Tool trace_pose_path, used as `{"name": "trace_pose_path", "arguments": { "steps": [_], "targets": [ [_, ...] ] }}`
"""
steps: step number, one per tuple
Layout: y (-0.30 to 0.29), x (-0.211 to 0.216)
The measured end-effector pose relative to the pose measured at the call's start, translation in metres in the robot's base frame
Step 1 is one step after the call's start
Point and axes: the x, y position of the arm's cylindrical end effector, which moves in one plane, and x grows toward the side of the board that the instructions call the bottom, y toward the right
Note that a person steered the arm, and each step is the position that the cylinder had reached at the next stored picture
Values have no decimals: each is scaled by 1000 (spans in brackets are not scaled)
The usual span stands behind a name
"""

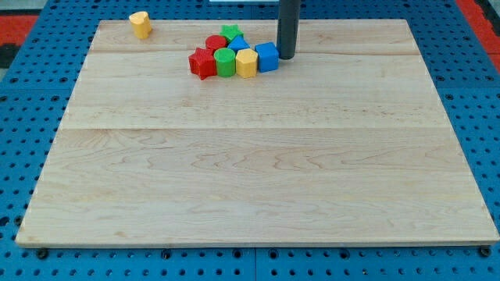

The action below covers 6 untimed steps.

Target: Push blue cube towards up a bit

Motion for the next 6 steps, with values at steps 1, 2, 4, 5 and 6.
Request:
{"name": "trace_pose_path", "arguments": {
  "steps": [1,2,4,5,6],
  "targets": [
    [37,10],
    [57,32],
    [-7,20],
    [-21,-2],
    [-23,-2]
  ]
}}
